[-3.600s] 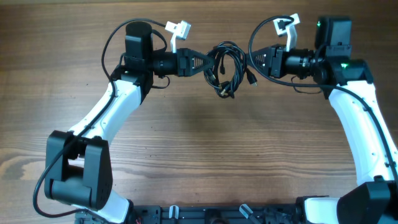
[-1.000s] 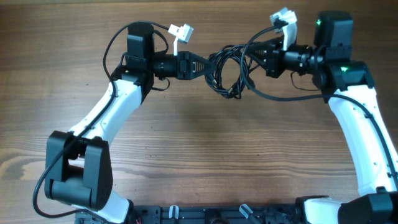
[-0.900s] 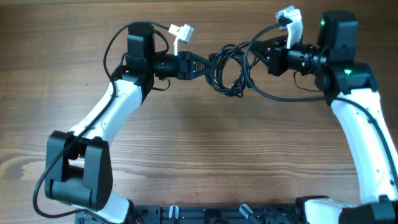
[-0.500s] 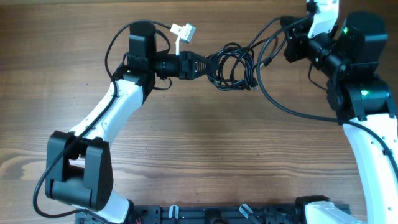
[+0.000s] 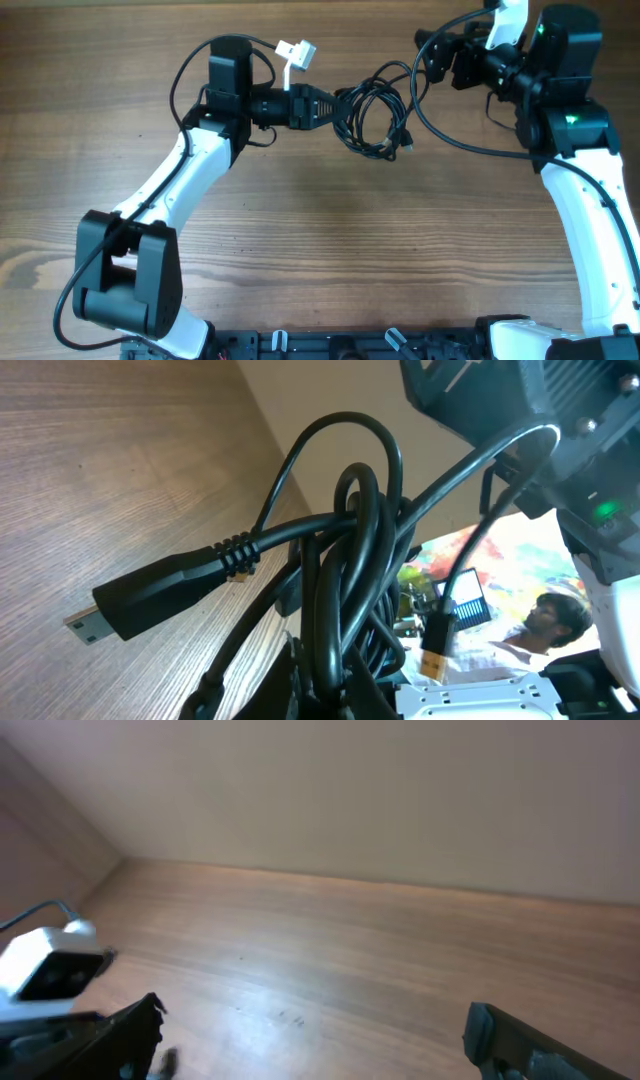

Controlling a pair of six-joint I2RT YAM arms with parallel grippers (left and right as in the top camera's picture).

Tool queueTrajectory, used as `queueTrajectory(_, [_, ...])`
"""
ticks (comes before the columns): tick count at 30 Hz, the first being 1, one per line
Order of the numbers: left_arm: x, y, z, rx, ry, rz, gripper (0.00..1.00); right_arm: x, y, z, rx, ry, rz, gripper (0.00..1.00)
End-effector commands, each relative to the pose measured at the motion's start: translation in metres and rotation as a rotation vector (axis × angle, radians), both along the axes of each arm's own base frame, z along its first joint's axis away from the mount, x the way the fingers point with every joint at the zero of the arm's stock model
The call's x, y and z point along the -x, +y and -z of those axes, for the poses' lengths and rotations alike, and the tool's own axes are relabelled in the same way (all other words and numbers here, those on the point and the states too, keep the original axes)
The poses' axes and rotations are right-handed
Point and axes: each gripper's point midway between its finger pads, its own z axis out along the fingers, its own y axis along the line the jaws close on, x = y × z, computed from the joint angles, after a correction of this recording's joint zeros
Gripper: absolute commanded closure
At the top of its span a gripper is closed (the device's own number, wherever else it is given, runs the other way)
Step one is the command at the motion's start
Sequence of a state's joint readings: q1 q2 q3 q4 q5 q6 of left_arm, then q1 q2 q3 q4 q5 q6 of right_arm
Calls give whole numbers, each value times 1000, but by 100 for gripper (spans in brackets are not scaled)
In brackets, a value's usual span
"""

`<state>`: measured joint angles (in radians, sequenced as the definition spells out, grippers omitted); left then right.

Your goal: Untangle cables

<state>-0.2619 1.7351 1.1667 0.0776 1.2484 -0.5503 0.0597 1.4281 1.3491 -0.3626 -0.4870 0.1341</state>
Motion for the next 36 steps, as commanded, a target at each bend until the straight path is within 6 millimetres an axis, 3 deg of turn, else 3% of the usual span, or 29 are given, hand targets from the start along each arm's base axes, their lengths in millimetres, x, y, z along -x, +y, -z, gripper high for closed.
queueTrajectory(1, [-7, 0, 6, -58, -3, -77, 96, 22, 27, -19, -125, 25, -161, 0])
queueTrajectory(5, [-31, 21, 55, -272, 122, -311, 96, 39, 42, -23, -222, 91, -254, 0])
queueTrajectory(8, [-39, 41, 84, -421, 177, -445, 96, 46, 46, -12, -266, 192, -244, 1])
queueTrajectory(12, [-43, 41, 86, -435, 194, -485, 96, 42, 46, 33, -254, 374, -109, 26])
queueTrajectory(13, [-45, 40, 83, -420, 201, -494, 96, 43, 50, 43, -255, 405, -107, 31])
queueTrajectory(15, [-48, 36, 76, -383, 192, -495, 96, 43, 65, 64, -272, 489, -127, 52])
queueTrajectory(18, [-48, 26, 60, -312, 148, -440, 96, 42, 84, 81, -284, 547, -171, 66])
queueTrajectory(25, [-41, 12, 40, -215, 127, -350, 96, 33, 105, 112, -280, 609, -191, 65])
queueTrajectory(26, [-39, 10, 36, -200, 119, -334, 96, 31, 110, 117, -276, 610, -201, 61])
queueTrajectory(30, [-34, 6, 29, -165, 106, -287, 96, 25, 116, 125, -273, 606, -208, 53])
queueTrajectory(36, [-19, -2, 13, -92, 85, -173, 96, 15, 117, 131, -232, 543, -232, 51])
